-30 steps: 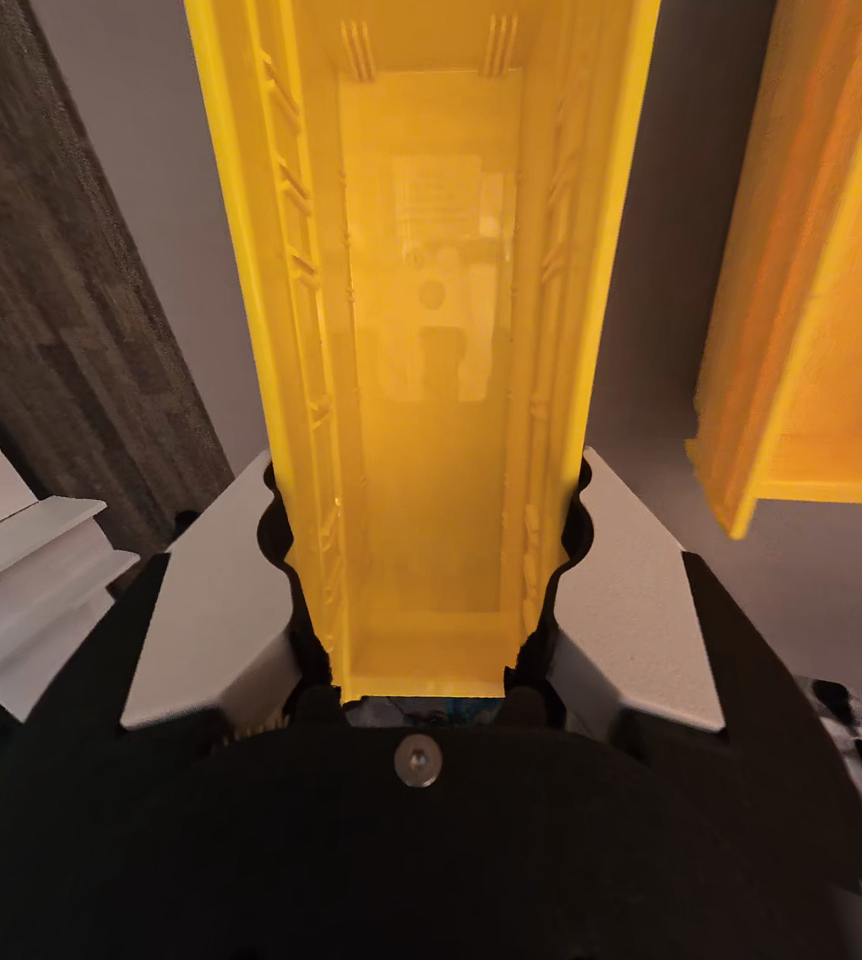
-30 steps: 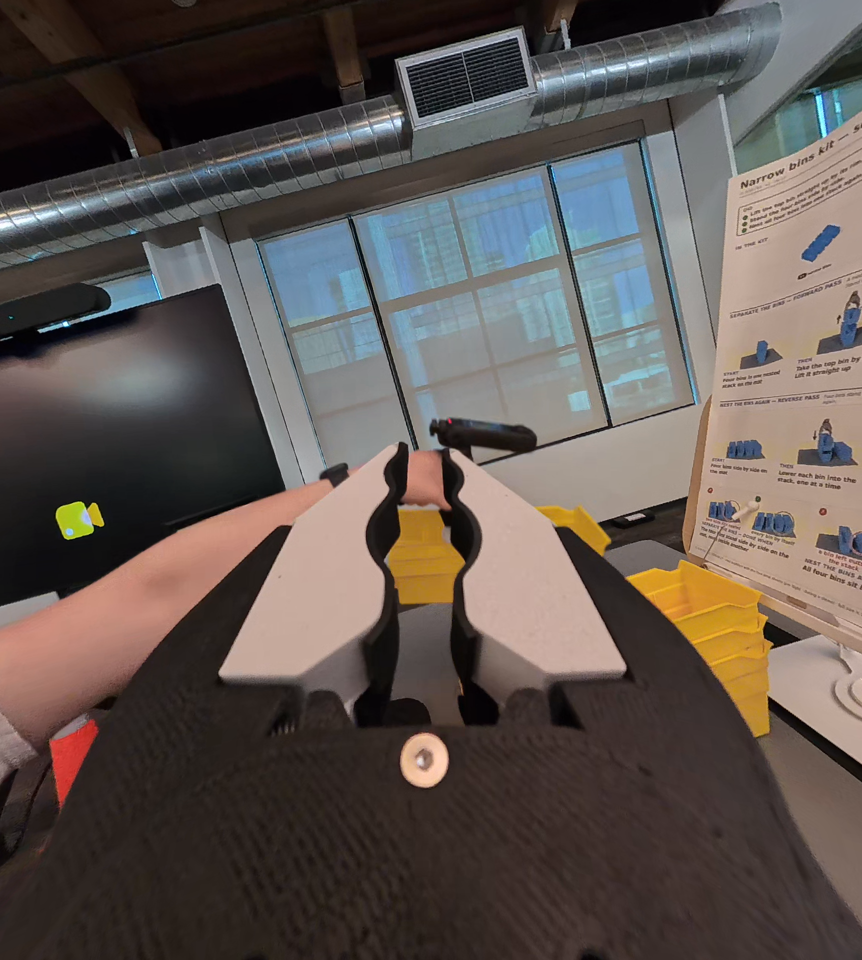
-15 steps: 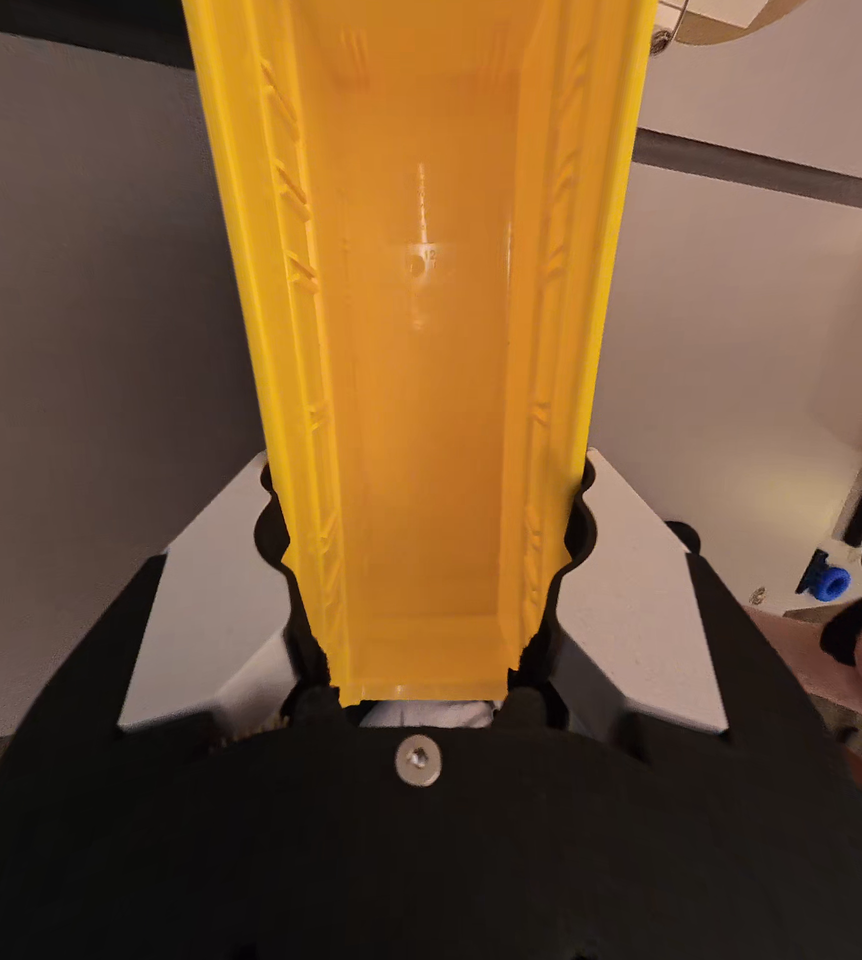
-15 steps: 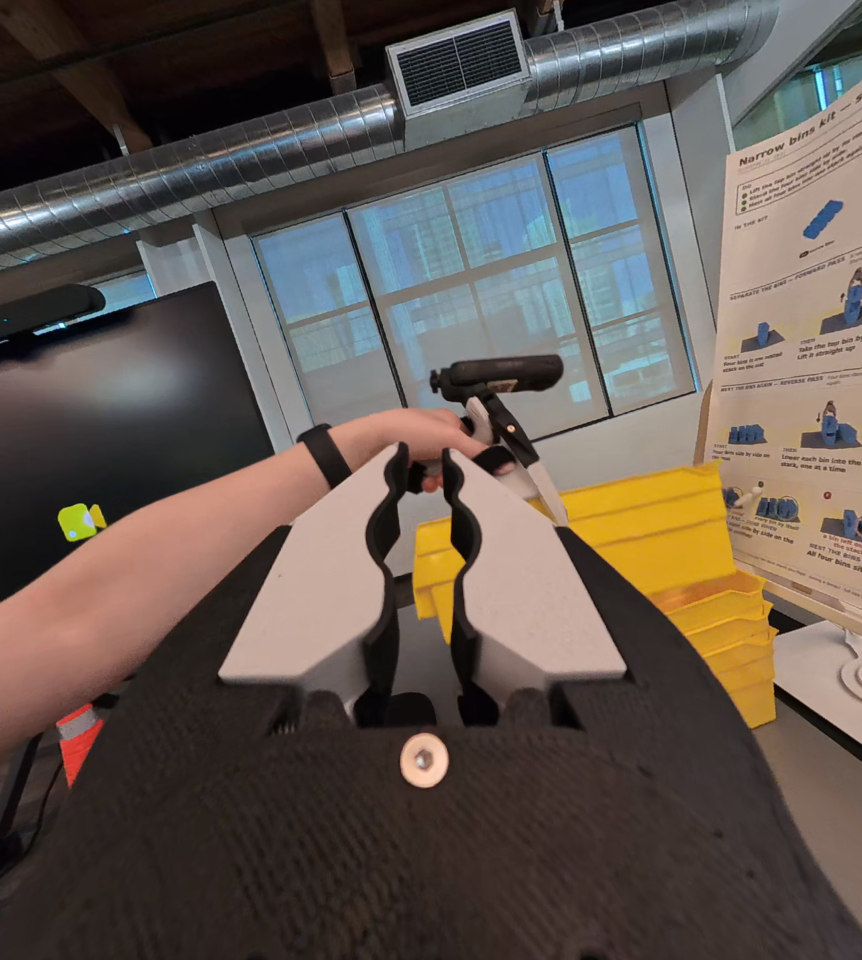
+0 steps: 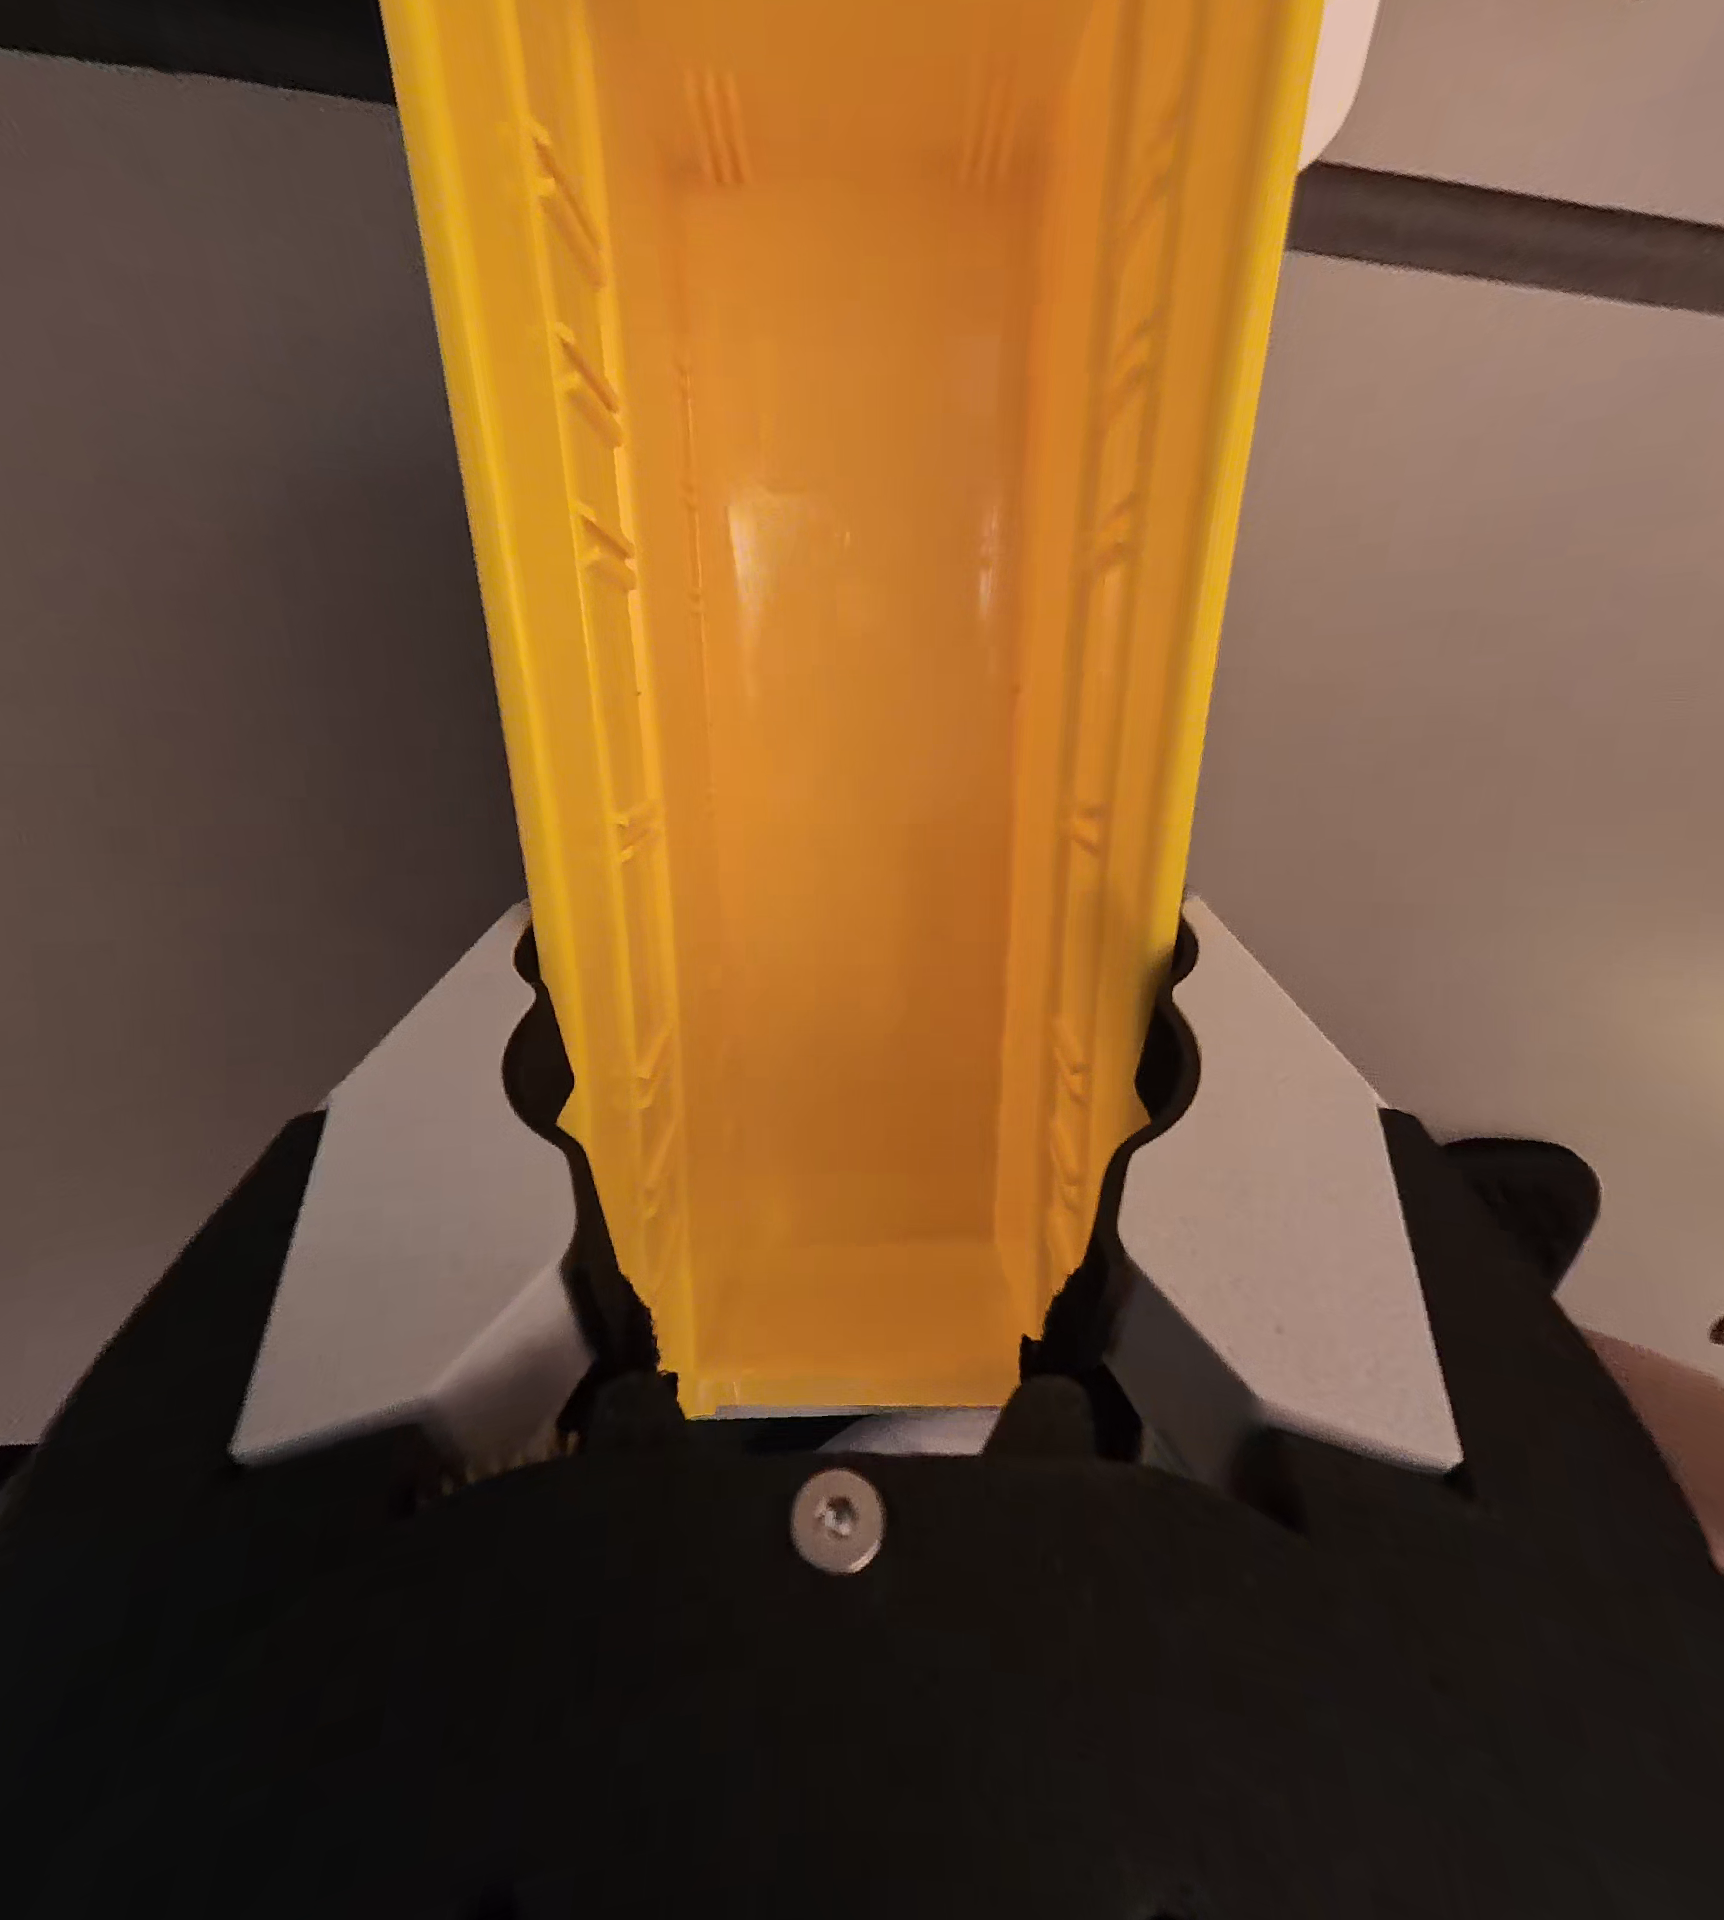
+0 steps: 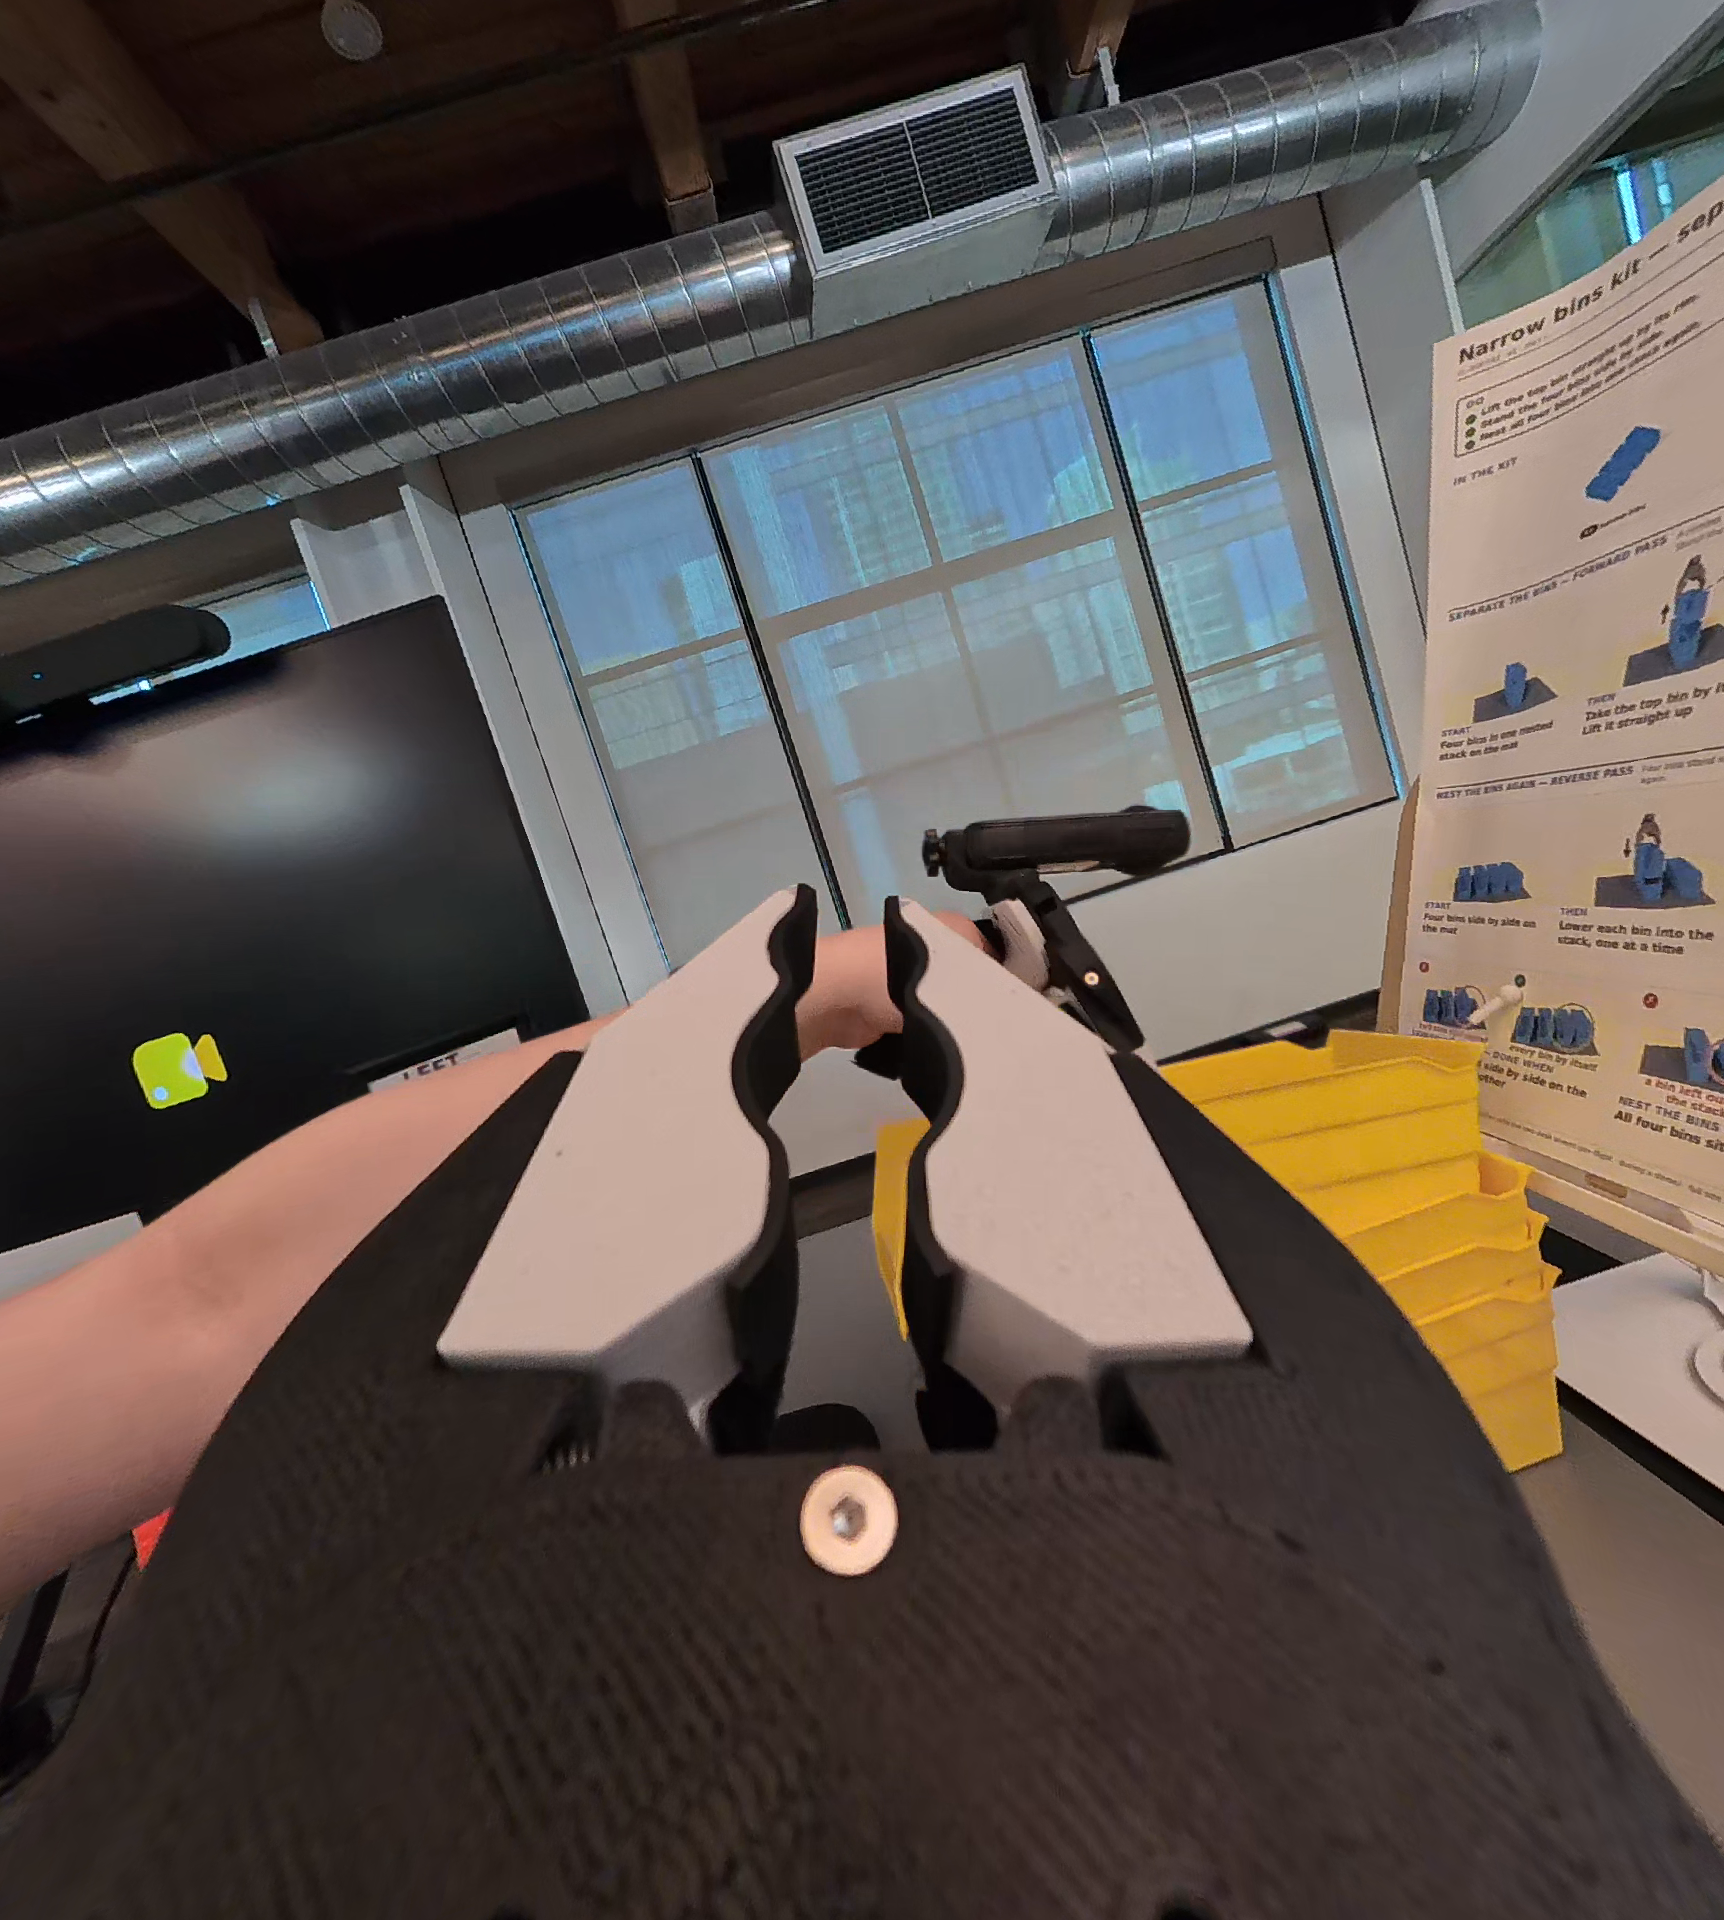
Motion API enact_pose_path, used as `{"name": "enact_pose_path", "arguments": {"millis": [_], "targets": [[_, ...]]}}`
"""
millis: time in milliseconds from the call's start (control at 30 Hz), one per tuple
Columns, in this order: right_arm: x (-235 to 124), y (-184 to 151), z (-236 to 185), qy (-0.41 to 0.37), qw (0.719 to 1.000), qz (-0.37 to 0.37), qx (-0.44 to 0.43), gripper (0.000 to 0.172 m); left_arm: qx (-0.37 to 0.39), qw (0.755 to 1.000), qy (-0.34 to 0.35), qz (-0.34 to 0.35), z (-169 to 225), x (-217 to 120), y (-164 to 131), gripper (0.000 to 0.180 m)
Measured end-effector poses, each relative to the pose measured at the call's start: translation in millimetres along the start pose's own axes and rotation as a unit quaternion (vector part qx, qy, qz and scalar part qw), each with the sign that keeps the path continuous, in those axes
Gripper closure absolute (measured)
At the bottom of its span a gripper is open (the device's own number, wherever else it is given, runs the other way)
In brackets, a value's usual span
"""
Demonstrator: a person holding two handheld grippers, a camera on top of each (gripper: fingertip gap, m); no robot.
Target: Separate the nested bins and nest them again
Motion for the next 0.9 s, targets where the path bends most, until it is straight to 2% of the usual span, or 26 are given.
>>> {"name": "enact_pose_path", "arguments": {"millis": [233, 467, 567, 900], "targets": [[4, -5, 0, 0.009, 0.999, -0.038, -0.001, 0.159, 0.024, 0.999, 0.025, 0.032, 5, 22, -1, 0.067], [5, -7, 3, 0.002, 0.999, -0.035, 0.008, 0.159, 0.031, 0.997, 0.032, 0.069, 5, 42, -6, 0.061], [8, -11, 5, -0.001, 0.999, -0.046, 0.011, 0.159, 0.04, 0.997, 0.039, 0.057, 7, 50, -10, 0.054], [13, -21, 11, -0.008, 0.997, -0.074, 0.023, 0.157, 0.056, 0.996, 0.039, 0.054, 8, 51, -10, 0.058]]}}
Point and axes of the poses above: each gripper's, where its closed fingertips meet, x out along the fingers, y out of its top, z = x × y across the jaws, the point moved 8 cm from there along -x, back along the fingers, and after that the axes turned 3 degrees about y, right-handed, at the moved point
